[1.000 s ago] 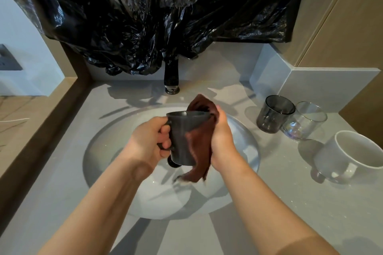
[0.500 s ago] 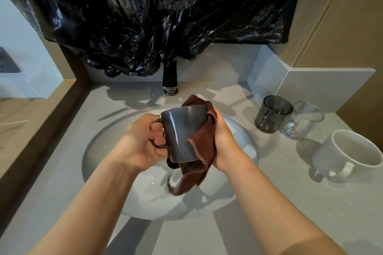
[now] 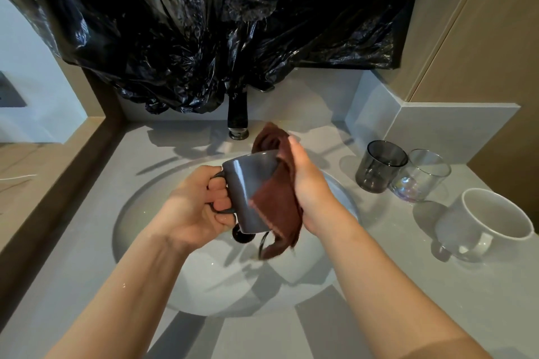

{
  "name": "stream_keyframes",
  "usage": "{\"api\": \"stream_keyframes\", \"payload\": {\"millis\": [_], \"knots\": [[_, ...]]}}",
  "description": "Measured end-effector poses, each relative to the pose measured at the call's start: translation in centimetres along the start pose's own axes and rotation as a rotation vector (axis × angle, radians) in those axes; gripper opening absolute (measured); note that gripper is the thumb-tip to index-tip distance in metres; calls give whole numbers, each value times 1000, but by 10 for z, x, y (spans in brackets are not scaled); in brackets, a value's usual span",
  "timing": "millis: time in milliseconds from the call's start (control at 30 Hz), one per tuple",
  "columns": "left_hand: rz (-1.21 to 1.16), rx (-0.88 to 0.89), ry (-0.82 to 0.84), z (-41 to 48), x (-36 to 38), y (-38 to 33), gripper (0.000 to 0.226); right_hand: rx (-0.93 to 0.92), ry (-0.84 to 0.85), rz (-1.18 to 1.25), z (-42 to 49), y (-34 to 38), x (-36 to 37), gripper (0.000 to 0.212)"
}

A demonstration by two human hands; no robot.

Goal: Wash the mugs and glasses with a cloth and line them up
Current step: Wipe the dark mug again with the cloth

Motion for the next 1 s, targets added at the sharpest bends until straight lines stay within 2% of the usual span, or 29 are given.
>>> {"api": "stream_keyframes", "payload": {"millis": [67,200,333,400,500,567,667,733,800,867,933,1000], "knots": [[-29,-50,38,0,-1,-4,39,255,96,145,-3,-8,-1,47],[-25,-133,25,8,-3,-3,35,396,60,325,-9,-35,1,57],[238,162,-296,5,6,-3,27,425,-30,455,-11,-52,9,56],[242,324,-354,3,13,-3,28,413,-53,496,-10,-56,10,57],[506,587,-408,-15,21,-2,42,336,-81,458,-9,-54,9,58],[452,600,-322,-20,28,2,51,211,-66,366,-13,-49,9,55],[227,397,-118,-20,28,1,61,-36,-66,164,-15,-42,8,43],[155,220,-9,-18,24,4,75,-68,-37,116,-15,-32,9,37],[105,154,86,-22,25,11,67,8,-7,197,-15,-13,6,24],[79,160,133,-26,30,14,48,156,51,329,-14,-5,-3,32],[109,192,172,-28,34,8,30,198,0,334,-19,-6,-10,37],[107,212,177,-26,35,-2,32,241,1,377,-24,-18,-2,38]]}}
Point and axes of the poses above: each hand's wrist, its own z-axis towards the middle knuckle, its own x-axis out of the palm, y = z × x, the point moved 4 cm from there along z, towards the middle knuckle, and after that the axes turned 12 degrees about -y, right-handed, at the moved point
